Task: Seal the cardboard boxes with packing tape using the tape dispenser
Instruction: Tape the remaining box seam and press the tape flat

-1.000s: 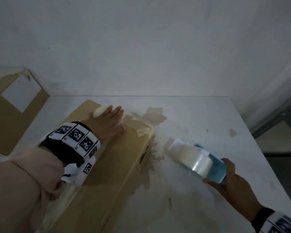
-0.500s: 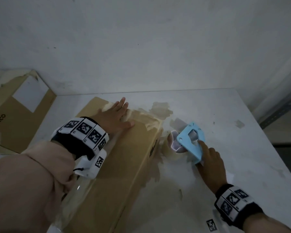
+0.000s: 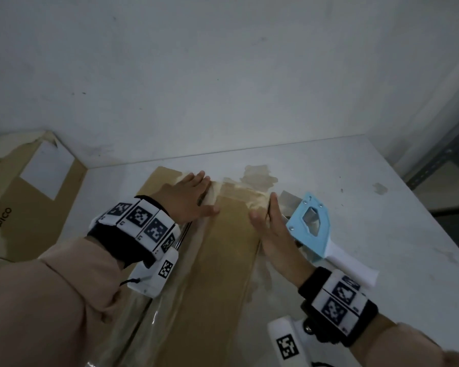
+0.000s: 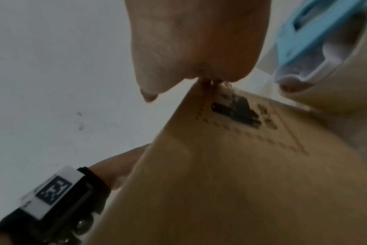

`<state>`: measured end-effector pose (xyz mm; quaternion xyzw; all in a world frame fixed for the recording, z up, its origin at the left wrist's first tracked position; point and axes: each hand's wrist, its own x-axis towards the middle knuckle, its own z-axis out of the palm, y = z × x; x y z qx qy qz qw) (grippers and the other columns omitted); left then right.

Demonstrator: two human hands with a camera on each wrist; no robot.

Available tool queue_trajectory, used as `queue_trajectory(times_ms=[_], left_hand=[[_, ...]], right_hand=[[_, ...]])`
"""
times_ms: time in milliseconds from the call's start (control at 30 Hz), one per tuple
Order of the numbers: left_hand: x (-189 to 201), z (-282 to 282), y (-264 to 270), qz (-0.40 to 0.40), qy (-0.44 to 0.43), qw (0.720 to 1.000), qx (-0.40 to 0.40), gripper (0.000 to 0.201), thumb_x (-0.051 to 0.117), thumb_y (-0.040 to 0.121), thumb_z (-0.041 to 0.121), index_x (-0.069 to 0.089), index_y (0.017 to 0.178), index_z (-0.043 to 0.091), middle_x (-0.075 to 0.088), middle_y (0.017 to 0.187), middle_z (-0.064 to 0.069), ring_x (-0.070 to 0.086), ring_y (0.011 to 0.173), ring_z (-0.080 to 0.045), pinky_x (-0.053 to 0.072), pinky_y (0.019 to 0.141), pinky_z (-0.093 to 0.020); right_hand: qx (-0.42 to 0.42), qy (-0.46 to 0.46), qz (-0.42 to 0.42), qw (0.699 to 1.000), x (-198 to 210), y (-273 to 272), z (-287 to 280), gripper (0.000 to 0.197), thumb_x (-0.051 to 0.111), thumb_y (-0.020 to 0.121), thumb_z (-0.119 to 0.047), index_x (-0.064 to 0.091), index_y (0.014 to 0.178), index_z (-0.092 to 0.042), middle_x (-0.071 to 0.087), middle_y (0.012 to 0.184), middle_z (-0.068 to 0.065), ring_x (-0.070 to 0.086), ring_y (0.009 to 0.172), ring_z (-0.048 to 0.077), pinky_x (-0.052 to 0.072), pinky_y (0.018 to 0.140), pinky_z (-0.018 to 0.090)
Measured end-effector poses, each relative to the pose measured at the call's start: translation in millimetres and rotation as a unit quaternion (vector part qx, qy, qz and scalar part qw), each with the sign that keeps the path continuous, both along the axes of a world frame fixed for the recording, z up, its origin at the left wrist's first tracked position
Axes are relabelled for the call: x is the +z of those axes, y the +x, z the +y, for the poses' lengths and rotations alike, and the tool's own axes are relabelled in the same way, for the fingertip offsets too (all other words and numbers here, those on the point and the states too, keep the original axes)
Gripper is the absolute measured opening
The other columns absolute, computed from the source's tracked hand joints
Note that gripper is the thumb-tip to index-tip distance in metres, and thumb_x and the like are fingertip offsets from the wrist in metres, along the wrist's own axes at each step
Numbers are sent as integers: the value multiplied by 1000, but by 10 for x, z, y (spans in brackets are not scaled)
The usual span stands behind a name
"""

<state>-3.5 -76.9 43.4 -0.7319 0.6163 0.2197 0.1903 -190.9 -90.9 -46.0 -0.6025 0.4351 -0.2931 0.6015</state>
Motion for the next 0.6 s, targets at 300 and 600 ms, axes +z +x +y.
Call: queue_trajectory(times_ms=[300,600], left_hand=[[23,-46,184,40,-34,998,-21,84,39,88,58,-7,148,18,-6,158,1,7,145,-19,20,116,-45],[83,165,745,110,-70,975,179,101,59,82,48,-12,147,16,9,156,-14,26,139,-30,28,112,-39]], right_hand=[[10,46,-32,998,-47,5,20,60,60,85,-37,29,135,-26,57,123,-4,61,103,2,53,85,25],[-3,-19,100,995,253,-56,-251,90,64,80,-36,6,147,-19,31,148,-1,36,117,2,38,86,6]])
